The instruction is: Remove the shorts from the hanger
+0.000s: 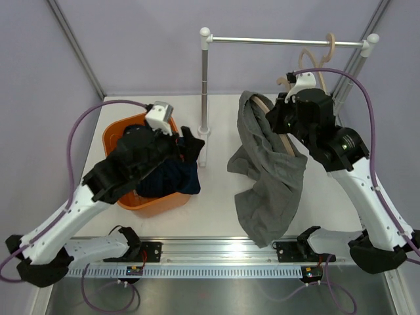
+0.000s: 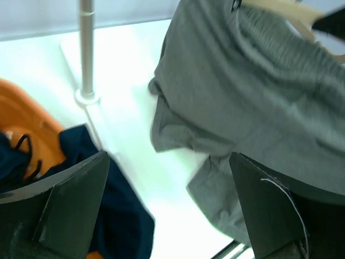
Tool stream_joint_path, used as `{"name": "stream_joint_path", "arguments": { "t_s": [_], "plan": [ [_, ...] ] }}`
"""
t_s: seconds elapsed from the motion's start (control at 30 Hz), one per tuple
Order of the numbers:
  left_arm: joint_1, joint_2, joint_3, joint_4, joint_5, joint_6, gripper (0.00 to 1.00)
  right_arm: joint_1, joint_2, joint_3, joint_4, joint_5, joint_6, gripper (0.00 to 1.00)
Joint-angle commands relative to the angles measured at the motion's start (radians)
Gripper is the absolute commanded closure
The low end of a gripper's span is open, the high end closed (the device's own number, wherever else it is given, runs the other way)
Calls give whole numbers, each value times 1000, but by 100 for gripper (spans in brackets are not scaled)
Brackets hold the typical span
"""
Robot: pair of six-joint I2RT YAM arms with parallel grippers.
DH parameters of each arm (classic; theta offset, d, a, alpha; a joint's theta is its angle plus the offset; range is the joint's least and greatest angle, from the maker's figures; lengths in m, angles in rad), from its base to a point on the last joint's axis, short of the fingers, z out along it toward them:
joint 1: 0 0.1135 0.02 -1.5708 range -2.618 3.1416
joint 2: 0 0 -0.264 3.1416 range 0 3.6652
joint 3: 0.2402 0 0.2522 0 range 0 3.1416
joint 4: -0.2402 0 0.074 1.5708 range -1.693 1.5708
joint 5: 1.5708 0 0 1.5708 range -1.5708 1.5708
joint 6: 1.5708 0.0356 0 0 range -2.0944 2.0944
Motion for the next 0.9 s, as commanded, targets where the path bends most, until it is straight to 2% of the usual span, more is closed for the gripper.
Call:
{"name": "stream_joint_path", "arguments": {
  "t_s": [0.0,0.13,0.33,0.73,0.83,0.87],
  "plan": [
    [-109,156,113,104,-175,2,1,45,-90,-38,26,-4,43,100],
    [-185,327,237,152,-265,26,1,87,-158,-95,-12,0,63,100],
    [-200,479,359,198,-281,20,1,128,-213,-126,-74,23,82,100],
    [-206,603,417,195,-244,14,1,159,-215,-137,-80,23,92,100],
    [-206,626,423,172,-264,8,3,168,-201,-127,-80,31,95,100],
    [-206,631,423,163,-278,6,8,171,-201,-126,-79,31,97,100]
  ]
}}
